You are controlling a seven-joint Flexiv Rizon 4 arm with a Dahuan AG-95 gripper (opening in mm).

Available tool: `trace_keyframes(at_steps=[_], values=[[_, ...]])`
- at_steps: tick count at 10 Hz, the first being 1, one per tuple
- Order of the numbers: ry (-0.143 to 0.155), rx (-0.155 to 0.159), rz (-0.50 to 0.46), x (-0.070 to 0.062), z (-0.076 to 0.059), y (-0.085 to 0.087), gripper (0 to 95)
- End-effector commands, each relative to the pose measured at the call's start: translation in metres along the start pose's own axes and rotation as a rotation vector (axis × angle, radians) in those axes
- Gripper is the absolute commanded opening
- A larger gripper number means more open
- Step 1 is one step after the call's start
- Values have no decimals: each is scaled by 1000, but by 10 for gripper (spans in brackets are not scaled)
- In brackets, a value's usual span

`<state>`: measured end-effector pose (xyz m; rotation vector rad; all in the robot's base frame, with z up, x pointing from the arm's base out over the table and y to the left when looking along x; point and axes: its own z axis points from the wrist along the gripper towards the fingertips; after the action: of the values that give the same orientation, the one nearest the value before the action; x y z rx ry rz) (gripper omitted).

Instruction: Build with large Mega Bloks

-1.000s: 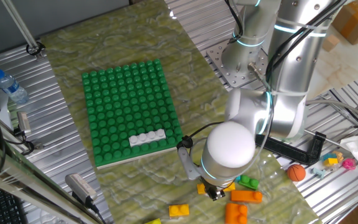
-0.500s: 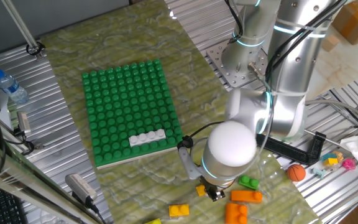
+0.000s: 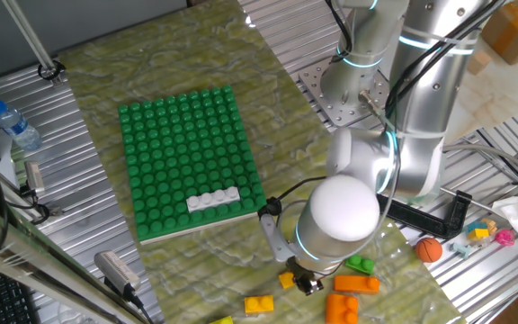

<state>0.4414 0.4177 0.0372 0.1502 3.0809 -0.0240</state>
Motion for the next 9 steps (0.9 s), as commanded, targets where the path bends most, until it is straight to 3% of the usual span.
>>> trace_keyframes(at_steps=[1,2,3,5,8,9], values=[[-7,-4,-5,0,-1,0,380],[-5,-6,-19,5,-2,-2,380],[-14,-8,-40,11,-3,-4,570],[-7,-16,-52,22,-3,-9,570],[19,-27,-34,23,-1,-10,570],[18,-27,-33,23,0,-10,380]])
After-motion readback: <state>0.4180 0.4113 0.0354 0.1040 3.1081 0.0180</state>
